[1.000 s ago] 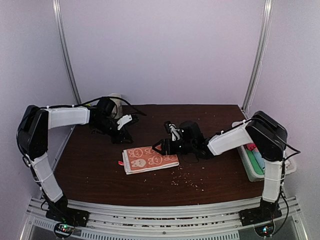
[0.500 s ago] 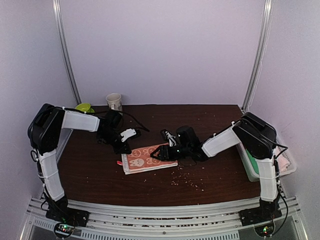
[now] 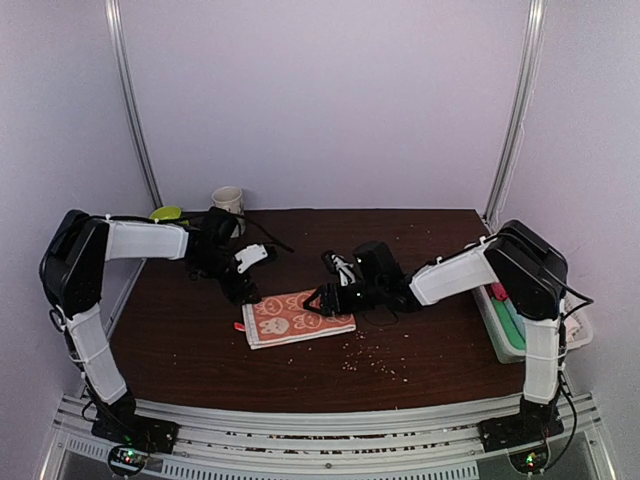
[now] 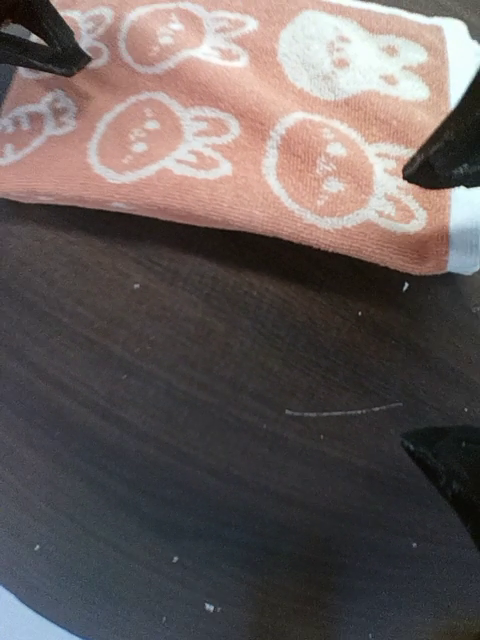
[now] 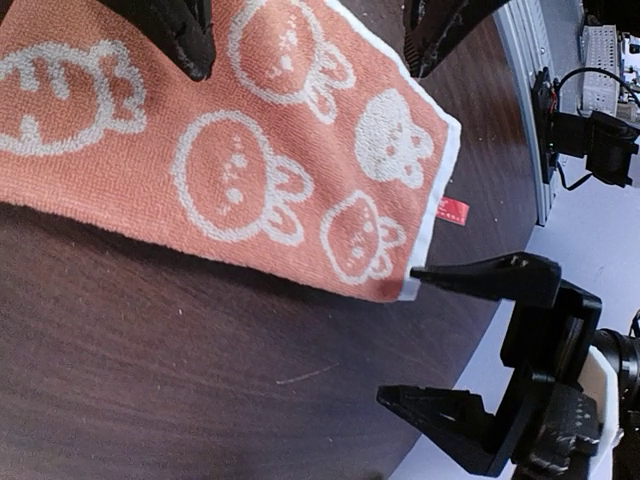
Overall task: Roll the towels
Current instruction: Smooth out the towel at the center of the board.
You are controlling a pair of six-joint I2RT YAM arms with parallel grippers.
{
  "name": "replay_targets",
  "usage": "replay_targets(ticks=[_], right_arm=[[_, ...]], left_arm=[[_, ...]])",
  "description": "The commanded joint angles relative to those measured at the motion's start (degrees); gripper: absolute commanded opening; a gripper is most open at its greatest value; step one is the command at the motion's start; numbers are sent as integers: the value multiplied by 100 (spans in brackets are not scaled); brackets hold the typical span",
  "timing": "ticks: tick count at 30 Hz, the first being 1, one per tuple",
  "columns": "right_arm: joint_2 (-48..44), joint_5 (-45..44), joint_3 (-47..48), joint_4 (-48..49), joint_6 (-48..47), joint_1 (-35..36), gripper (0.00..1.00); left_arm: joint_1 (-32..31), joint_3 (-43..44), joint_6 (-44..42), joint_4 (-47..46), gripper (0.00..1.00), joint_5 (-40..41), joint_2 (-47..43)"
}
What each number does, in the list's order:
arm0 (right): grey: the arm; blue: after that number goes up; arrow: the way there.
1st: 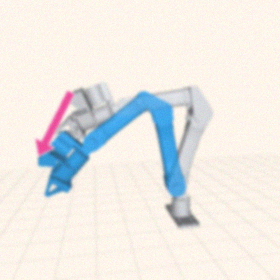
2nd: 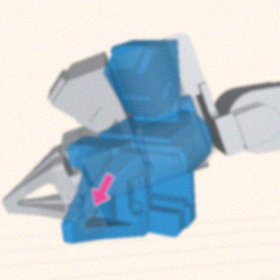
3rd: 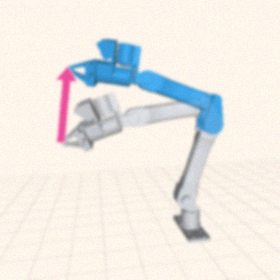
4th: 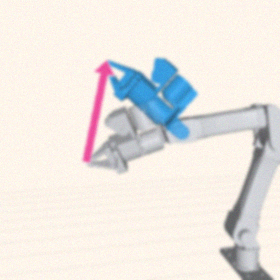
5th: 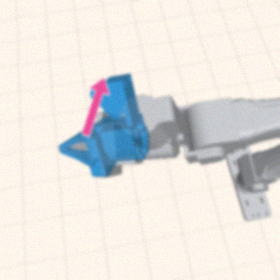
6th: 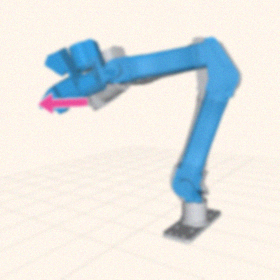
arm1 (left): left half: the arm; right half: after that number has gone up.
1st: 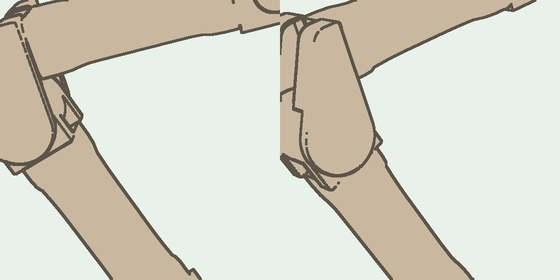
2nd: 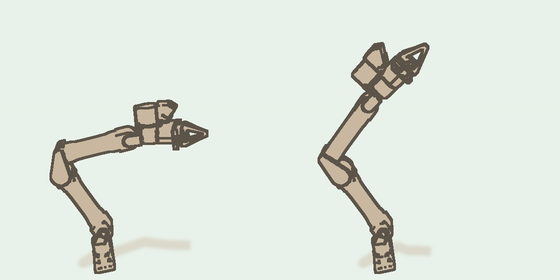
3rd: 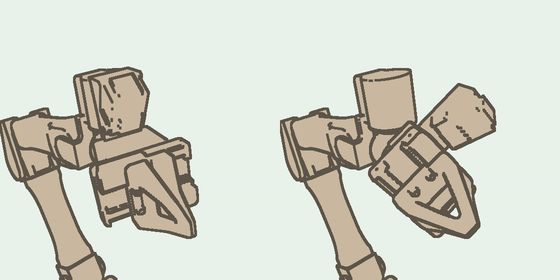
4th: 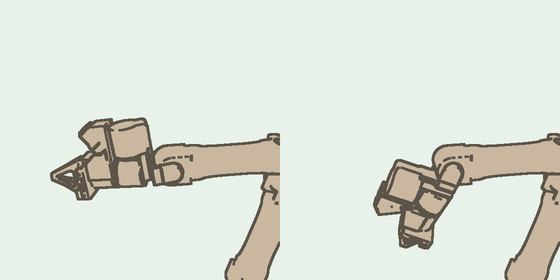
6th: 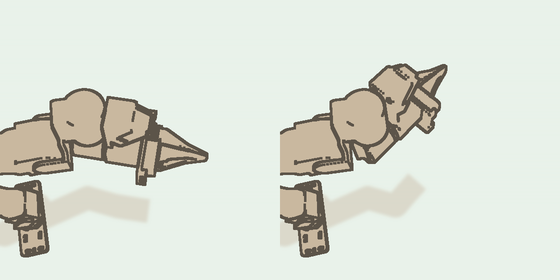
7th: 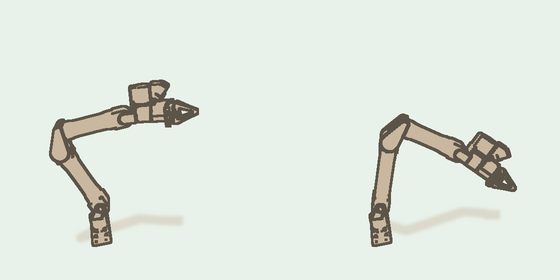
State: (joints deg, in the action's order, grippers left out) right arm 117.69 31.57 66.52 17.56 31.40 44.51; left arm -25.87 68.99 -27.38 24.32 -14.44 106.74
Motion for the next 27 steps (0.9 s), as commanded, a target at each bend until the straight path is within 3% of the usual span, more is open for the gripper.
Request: replay_targets(ticks=[1,6,11,13,18,23,27], right_arm=[[-384,-104,142,-36,-41,-87,65],[-194,-201,349,147,129,-172,66],[214,-284,651,434,259,-242,66],[406,-326,833,445,291,-281,66],[841,-334,1004,510,469,-359,66],[1016,-565,829,534,534,-486,66],[1106,-745,692,486,530,-627,65]], left_arm=[[22,52,-195,25,88,-188,-737],[17,-191,-481,92,86,-874,-981],[-108,-631,-873,161,60,-1391,-975],[-202,-809,-1004,169,55,-1480,-956],[-454,-1151,-1130,170,52,-1531,-827],[-578,-1376,-1129,154,35,-1308,-583],[-581,-1586,-1134,129,30,-985,-495]])
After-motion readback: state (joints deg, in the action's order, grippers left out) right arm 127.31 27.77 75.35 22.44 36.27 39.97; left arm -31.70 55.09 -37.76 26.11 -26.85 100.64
